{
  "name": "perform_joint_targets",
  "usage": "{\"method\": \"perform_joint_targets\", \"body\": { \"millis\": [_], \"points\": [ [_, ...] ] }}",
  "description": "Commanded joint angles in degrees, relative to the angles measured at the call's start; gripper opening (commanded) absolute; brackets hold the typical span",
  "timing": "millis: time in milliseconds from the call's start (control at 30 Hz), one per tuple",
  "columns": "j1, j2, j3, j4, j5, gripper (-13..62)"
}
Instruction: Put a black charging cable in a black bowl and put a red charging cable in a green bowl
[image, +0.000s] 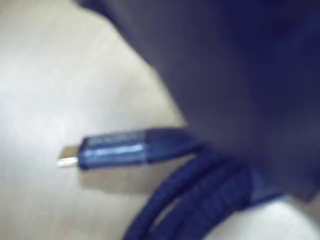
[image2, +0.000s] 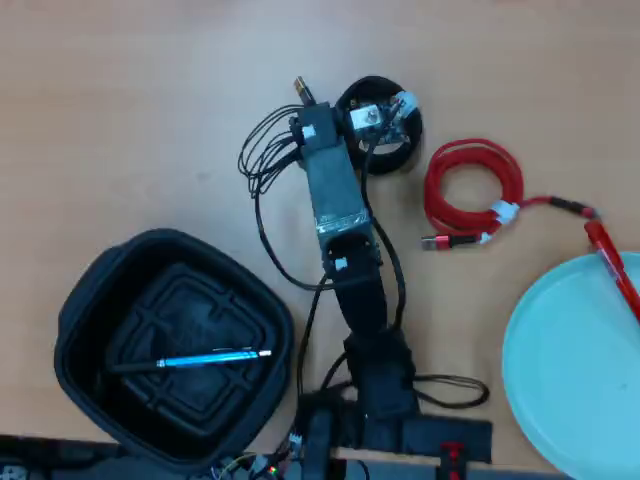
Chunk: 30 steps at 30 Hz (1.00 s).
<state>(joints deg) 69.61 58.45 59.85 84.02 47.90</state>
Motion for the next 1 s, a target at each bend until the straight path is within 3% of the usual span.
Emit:
{"method": "perform_joint_targets", "body": {
  "millis": [0, 300, 600, 967],
  "points": [
    [-0.26, 0.62, -4.66, -0.35, 0.88, 34.2],
    [1.93, -1.05, -4.48, -0.53, 16.7, 34.5],
    [5.54, -6.59, -5.1, -1.32, 3.34, 33.9],
    [4.13, -7.38, -7.21, -2.37, 3.08, 33.6]
  ]
}}
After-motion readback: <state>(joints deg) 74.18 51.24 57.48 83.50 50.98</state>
